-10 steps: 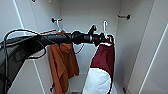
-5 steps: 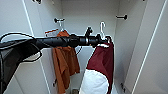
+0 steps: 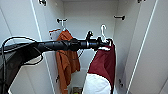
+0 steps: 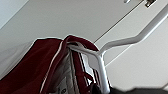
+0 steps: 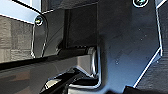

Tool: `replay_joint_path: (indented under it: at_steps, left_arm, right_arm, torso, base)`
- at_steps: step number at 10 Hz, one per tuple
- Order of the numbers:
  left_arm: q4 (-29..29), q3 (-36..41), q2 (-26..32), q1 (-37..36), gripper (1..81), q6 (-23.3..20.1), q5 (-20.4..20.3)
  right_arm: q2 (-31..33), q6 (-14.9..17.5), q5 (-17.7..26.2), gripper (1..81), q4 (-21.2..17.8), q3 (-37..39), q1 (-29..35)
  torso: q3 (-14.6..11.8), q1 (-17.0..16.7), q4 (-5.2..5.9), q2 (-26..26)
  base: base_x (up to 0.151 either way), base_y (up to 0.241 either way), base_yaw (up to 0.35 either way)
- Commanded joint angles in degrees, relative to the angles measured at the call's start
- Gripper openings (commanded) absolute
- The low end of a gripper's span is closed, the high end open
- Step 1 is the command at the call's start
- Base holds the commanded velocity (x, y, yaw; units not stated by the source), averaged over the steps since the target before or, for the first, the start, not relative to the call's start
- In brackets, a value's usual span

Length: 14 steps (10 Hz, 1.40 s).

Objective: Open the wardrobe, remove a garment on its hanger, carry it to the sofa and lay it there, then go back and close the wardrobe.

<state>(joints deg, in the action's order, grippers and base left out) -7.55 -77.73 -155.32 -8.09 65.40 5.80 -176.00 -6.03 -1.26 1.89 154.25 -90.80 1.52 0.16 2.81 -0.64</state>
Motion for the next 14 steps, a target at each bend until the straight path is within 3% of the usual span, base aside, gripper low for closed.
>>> replay_joint_path:
  at_steps: [1, 4, 14]
  left_arm:
    - [-1.2, -1.0, -1.8, -10.4, 1.0, -0.4, -7.5]
    - [-1.1, -0.7, -2.7, -8.7, 1.0, -0.4, -10.0]
    - [-1.6, 2.9, -0.4, -6.6, 1.0, -0.5, -11.0]
  right_arm:
    - [-0.9, 0.3, 3.4, 81.1, 0.2, -0.9, 2.1]
    - [-0.9, 0.4, 3.4, 81.1, 0.2, -0.9, 2.1]
    - [-0.9, 0.3, 3.4, 81.1, 0.2, -0.9, 1.9]
  torso:
    - [0.0, 0.0, 0.0, 0.0]
    - [0.0, 0.0, 0.0, 0.0]
    - [0.0, 0.0, 0.0, 0.0]
  base:
    - [-0.119, 0.0, 0.0]
    - [-0.124, 0.0, 0.0]
    - [-0.135, 0.0, 0.0]
